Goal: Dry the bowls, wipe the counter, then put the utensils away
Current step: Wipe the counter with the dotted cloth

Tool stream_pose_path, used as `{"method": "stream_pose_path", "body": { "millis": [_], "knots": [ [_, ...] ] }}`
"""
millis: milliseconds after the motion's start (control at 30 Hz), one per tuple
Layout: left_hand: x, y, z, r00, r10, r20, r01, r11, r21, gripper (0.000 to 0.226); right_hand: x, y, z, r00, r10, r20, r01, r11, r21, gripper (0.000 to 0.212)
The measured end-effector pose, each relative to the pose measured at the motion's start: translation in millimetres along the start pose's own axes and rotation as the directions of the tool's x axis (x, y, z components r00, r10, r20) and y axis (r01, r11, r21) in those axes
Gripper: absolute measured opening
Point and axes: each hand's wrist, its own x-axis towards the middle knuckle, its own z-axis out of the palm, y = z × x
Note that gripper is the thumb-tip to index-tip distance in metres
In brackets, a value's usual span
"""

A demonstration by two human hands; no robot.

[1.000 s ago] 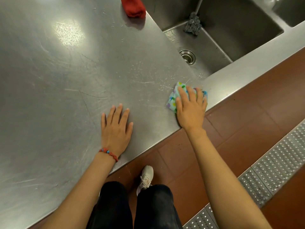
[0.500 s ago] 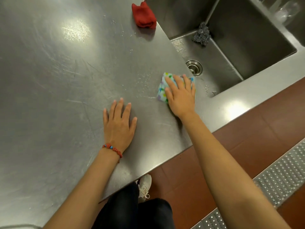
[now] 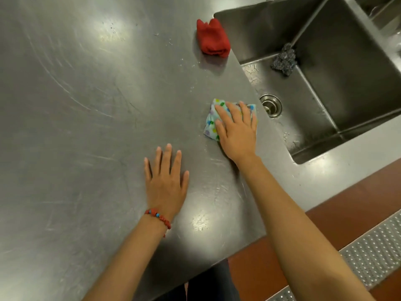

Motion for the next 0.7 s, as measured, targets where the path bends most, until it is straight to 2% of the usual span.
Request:
{"method": "stream_pose_path", "body": {
  "millis": [100, 167, 267, 333, 467, 600, 700],
  "knots": [
    [0.3, 1.5, -4.2, 1.0, 0.0, 0.011, 0.0, 1.0, 0.02, 0.047, -45.7, -8.4, 1.3, 0.983, -0.181, 0.014, 0.18, 0.983, 0.034, 0.041],
    [1.2, 3.5, -4.2, 1.0, -0.018, 0.018, 0.017, 1.0, 0.025, 0.046, -68.5, -11.2, 5.1, 0.967, -0.251, 0.044, 0.25, 0.968, 0.024, 0.042],
    [4.5, 6.2, -3.2, 0.998, -0.055, 0.023, 0.055, 0.998, 0.026, 0.047, -39.4, -11.0, 4.2, 0.946, -0.317, 0.062, 0.317, 0.948, 0.013, 0.04],
    [10.7, 9.8, -3.6, 0.994, -0.105, 0.035, 0.105, 0.994, 0.022, 0.048, 6.0, -15.7, 2.9, 0.944, -0.323, 0.073, 0.323, 0.946, 0.009, 0.039],
    [41.4, 13.4, -5.0, 0.978, -0.209, -0.01, 0.21, 0.977, 0.026, 0.049, 95.3, -33.5, 5.1, 0.965, -0.238, 0.106, 0.246, 0.967, -0.068, 0.042],
    [76.6, 7.8, -5.6, 0.952, -0.3, -0.056, 0.301, 0.953, 0.015, 0.052, 85.4, -25.8, 6.3, 0.934, -0.348, 0.077, 0.349, 0.937, -0.002, 0.042],
    [85.9, 1.6, -3.5, 0.935, -0.353, -0.035, 0.353, 0.936, 0.006, 0.054, 62.8, -15.2, 7.8, 0.902, -0.43, 0.041, 0.429, 0.903, 0.028, 0.04]
  ]
}}
